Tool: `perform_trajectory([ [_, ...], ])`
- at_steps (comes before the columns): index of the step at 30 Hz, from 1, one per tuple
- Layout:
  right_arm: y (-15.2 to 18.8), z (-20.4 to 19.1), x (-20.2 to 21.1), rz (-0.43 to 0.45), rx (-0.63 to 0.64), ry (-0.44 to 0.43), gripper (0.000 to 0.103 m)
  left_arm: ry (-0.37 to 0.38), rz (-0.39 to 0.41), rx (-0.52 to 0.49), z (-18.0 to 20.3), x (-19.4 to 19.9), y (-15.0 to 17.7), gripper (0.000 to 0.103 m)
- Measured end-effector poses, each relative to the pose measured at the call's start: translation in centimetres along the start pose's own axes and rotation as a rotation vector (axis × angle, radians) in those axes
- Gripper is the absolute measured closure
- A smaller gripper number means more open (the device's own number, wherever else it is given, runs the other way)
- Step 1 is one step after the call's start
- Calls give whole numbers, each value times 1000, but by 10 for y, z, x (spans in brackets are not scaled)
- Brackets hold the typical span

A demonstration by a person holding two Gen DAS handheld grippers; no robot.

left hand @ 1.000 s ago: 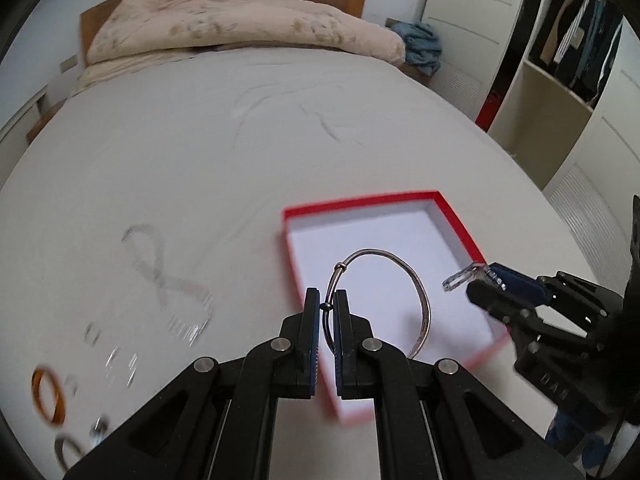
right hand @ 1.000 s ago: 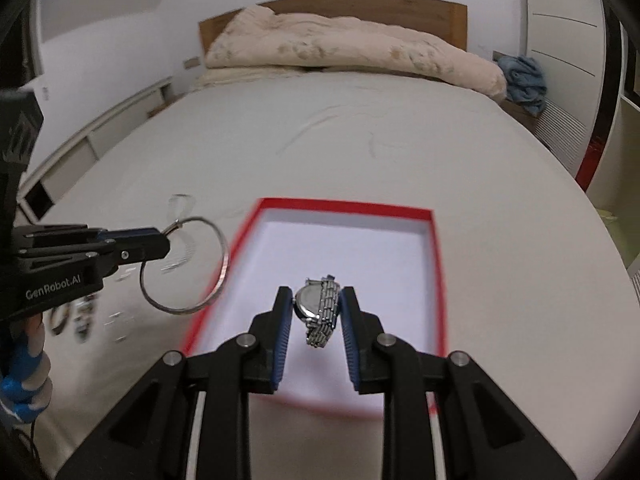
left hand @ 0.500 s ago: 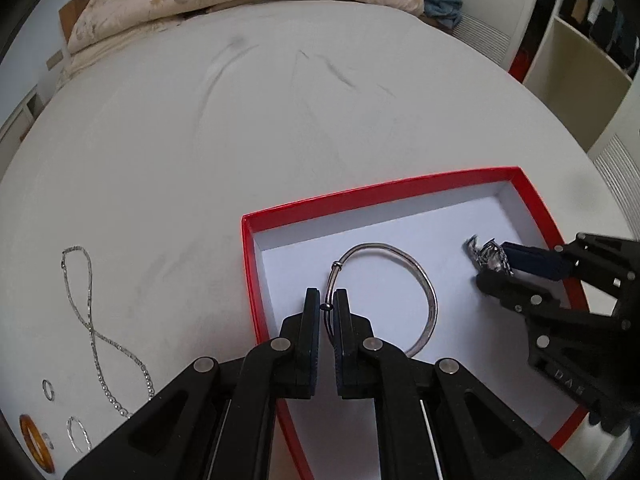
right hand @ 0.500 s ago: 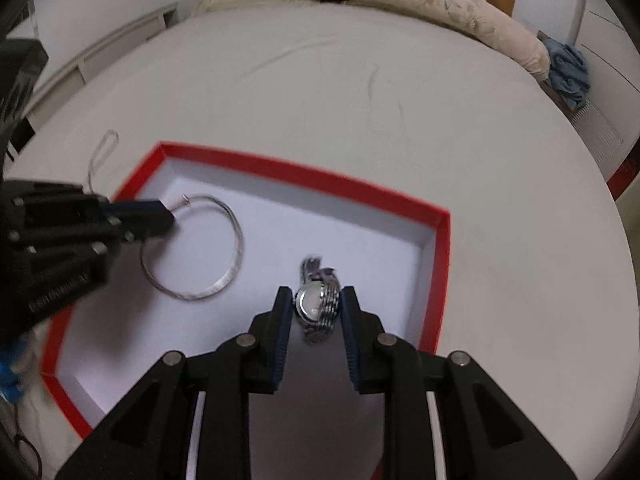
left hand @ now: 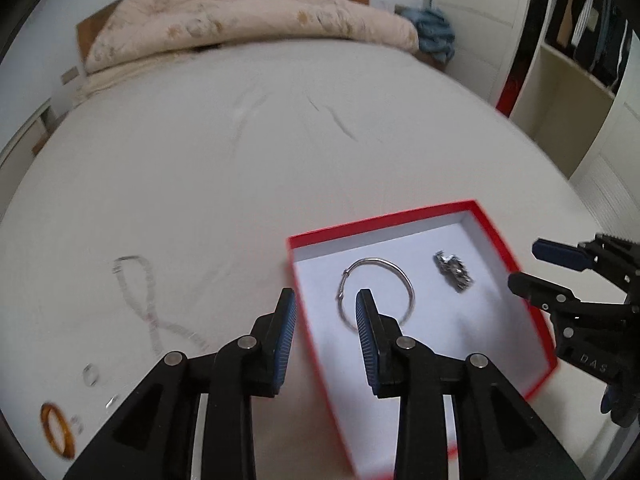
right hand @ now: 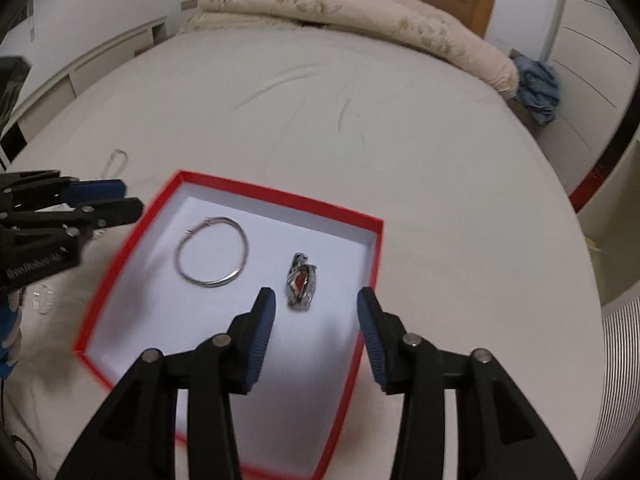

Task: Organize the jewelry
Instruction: 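Withdraw both grippers from the box back toward the jewelry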

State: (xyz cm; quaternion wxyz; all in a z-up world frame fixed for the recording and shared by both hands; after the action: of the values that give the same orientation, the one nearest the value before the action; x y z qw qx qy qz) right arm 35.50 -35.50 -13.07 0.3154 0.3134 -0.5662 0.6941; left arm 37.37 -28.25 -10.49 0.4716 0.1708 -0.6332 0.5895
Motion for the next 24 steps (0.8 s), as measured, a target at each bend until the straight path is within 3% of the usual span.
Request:
perform_trajectory([
  [6,18,-33,80,60,-73,-41,62,-51,49,31,-37,98,38,72],
  [12,39,-92,146,113,-131,-108,62,-189,112,32,-107,204,82,72],
  [16,56,-133,186,144,-136,-142,62,-272,152,67,-152,263,113,62],
  [24,70,-203,249,222,-149,-192,62,-320,220,159,-204,337,172,61],
])
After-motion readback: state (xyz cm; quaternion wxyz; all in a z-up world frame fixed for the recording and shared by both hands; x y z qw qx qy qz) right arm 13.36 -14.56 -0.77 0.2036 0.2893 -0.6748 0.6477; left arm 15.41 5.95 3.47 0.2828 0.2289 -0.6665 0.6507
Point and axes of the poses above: each gripper's, at about its wrist camera, not at the fingertips, and x roughly against the way its jaws point, z to its right, y to its underside, the point moved 9 cm from there along -x, roughly the way its jaws point, and after that the axes turned 6 degrees about y, right-handed, at the moved point
